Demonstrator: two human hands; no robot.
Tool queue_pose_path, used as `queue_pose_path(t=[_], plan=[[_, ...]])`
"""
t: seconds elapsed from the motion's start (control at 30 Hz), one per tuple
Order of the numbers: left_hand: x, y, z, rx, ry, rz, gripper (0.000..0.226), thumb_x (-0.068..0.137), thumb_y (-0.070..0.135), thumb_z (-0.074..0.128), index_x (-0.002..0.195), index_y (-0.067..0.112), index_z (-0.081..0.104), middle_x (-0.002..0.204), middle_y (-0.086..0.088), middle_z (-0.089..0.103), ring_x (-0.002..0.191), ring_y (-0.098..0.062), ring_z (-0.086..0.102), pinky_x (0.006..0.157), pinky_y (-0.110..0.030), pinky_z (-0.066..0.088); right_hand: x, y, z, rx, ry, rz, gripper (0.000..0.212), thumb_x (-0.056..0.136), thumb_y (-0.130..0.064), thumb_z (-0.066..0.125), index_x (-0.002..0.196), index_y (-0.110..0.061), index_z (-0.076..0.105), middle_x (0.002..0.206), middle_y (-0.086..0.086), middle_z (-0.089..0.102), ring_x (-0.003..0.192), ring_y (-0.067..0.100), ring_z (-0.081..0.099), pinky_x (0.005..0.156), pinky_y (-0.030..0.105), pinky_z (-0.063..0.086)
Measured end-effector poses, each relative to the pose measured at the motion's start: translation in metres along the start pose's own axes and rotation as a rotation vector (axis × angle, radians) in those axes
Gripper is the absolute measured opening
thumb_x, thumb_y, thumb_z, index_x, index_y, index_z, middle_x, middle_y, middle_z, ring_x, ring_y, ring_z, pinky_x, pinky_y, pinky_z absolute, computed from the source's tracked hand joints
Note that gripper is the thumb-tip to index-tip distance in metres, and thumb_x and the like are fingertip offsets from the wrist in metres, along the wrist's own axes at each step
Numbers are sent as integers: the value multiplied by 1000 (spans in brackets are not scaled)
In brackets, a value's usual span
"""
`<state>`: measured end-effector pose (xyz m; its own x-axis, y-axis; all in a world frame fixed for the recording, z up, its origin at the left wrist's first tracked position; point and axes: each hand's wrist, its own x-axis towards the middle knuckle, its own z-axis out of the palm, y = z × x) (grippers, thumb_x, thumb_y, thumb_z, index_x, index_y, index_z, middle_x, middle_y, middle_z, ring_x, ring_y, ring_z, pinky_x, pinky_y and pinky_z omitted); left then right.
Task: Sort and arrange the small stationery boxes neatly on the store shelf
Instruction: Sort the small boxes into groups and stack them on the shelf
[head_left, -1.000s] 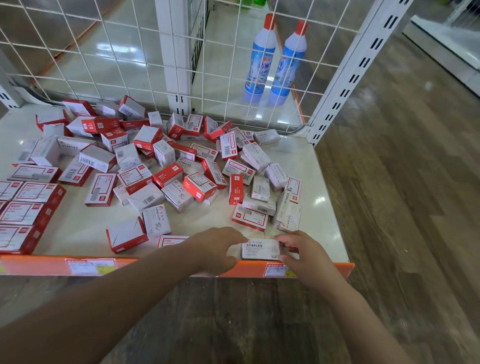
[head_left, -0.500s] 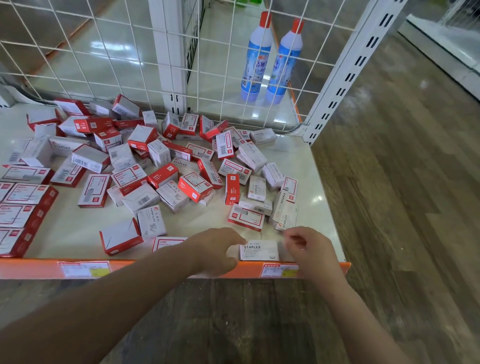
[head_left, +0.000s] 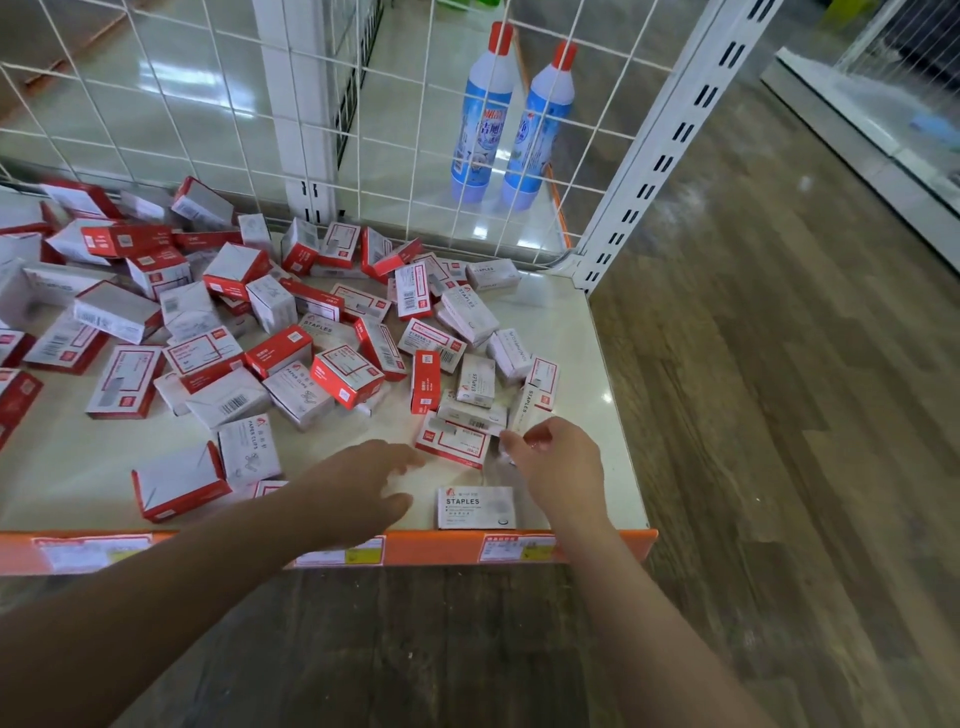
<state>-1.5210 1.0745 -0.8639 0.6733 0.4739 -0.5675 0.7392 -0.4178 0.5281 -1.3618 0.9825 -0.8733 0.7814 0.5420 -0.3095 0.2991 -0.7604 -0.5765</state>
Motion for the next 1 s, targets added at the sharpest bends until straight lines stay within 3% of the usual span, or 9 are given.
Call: queue_pose_path(t=[0.17,0.37,0.5,0.57,0.63,0.8,1.0], plan=[[3,2,0,-51,41,15,38,93,29,51,131,29,45,135,8,47,101,-6,48,86,-19,43,0,4,-6,23,36,-18,15,87,-28,60,85,-13,57,81,-3,58,64,5,50,51,15,31],[4,9,0,-149,86,57,40,93,27,53,131,30,44,128,7,54,98,-8,51,85,-22,46,-11,15,-26,110,103,-140,8,85,-20,58,80,-15,60,75,-5,62,68,9,55,54,17,38],[3,19,-1,-261,101,97,55,92,27,54,141,34,28,137,8,48,101,-7,49,79,-18,46,-16,18,-29,236,-36,-230,9,85,-13,57,79,-17,63,78,-3,67,72,12,62,60,23,51],[2,23,-1,-307,74,109,54,93,25,53,141,33,29,138,7,46,101,-8,48,67,-13,48,-18,16,-30,315,-127,-254,14,88,-10,55,79,-18,64,79,-1,69,68,9,62,61,21,53],[1,25,-2,-370,48,113,46,93,21,52,136,26,37,132,4,51,95,-8,50,55,-9,48,-20,14,-31,369,-203,-258,17,90,-9,52,82,-16,65,80,1,69,65,4,60,58,16,51],[1,26,-3,-448,42,81,13,92,20,55,103,14,58,102,12,58,76,-6,53,54,-10,49,-20,12,-30,433,-217,-229,15,95,-18,48,96,-19,63,92,-4,67,73,0,64,56,14,50],[5,24,0,-485,48,48,15,91,19,56,100,8,59,87,16,57,74,-10,57,56,-11,48,-24,12,-34,512,-265,-234,19,90,-12,56,105,-23,61,97,-10,65,83,-1,65,58,15,53]])
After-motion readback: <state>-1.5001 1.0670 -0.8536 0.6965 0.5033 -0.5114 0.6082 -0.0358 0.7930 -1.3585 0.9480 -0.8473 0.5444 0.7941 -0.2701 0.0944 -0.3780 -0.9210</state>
